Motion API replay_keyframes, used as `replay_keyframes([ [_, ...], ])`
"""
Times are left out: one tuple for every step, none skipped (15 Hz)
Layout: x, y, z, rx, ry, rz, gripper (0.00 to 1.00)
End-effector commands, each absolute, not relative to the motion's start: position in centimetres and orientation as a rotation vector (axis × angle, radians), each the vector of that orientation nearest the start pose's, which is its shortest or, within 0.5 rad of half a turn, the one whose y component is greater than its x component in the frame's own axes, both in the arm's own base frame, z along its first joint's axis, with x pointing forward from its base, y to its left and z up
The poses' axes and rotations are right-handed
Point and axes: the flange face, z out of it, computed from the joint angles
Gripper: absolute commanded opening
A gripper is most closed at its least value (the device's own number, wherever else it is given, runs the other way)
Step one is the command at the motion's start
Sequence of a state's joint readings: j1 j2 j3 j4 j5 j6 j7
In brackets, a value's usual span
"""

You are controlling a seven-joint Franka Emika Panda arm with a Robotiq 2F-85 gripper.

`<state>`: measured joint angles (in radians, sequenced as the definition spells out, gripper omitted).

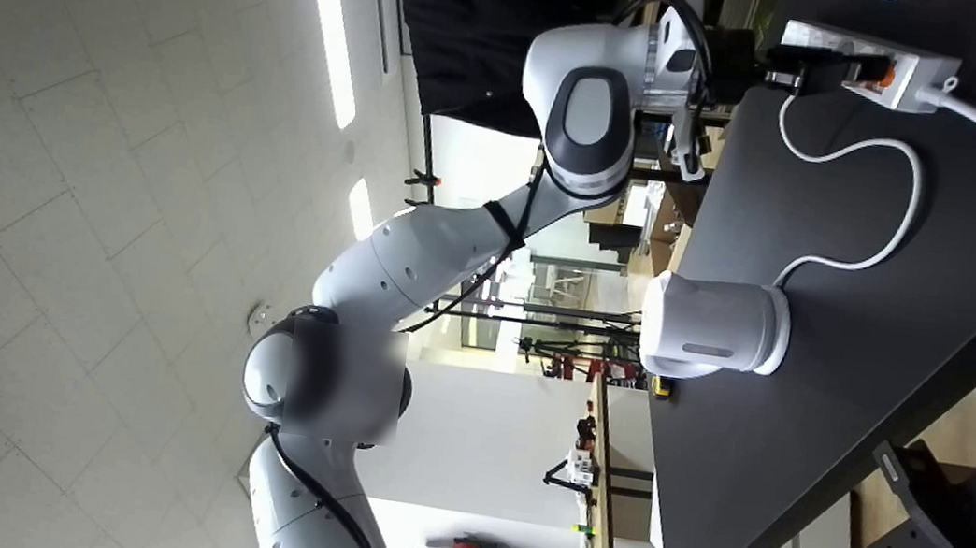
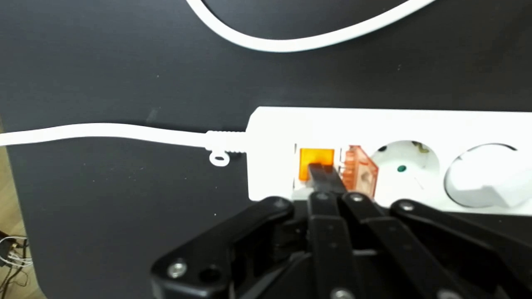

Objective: Turn on the main adapter switch

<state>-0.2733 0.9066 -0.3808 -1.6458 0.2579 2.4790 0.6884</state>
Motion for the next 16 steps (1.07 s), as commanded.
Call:
replay_keyframes([
  [54.7,-39.5,10.5,-2.441,2.154,-0.013,0.00],
  [54.7,-39.6,10.4,-2.438,2.156,-0.014,0.00],
  [54.6,-39.7,10.2,-2.434,2.155,-0.015,0.00],
  [54.5,-39.8,9.9,-2.433,2.158,-0.013,0.00],
  [54.4,-39.9,9.6,-2.430,2.162,-0.016,0.00],
  [54.3,-40.0,9.2,-2.425,2.161,-0.017,0.00],
  [54.2,-40.1,8.7,-2.423,2.163,-0.023,0.00],
  [54.1,-40.2,8.1,-2.424,2.163,-0.024,0.00],
  [54.0,-40.3,7.8,-2.425,2.164,-0.025,0.00],
  [54.0,-40.3,7.5,-2.424,2.159,-0.015,0.00],
  [53.9,-40.1,7.2,-2.427,2.148,0.007,0.00],
  [54.0,-40.0,7.1,-2.432,2.143,0.014,0.00],
  [54.0,-39.9,7.2,-2.438,2.133,0.019,0.00],
  [54.1,-39.8,7.2,-2.438,2.126,0.021,0.00],
  [54.1,-39.6,7.2,-2.439,2.109,0.034,0.00],
  [54.1,-39.5,7.0,-2.442,2.101,0.036,0.00],
])
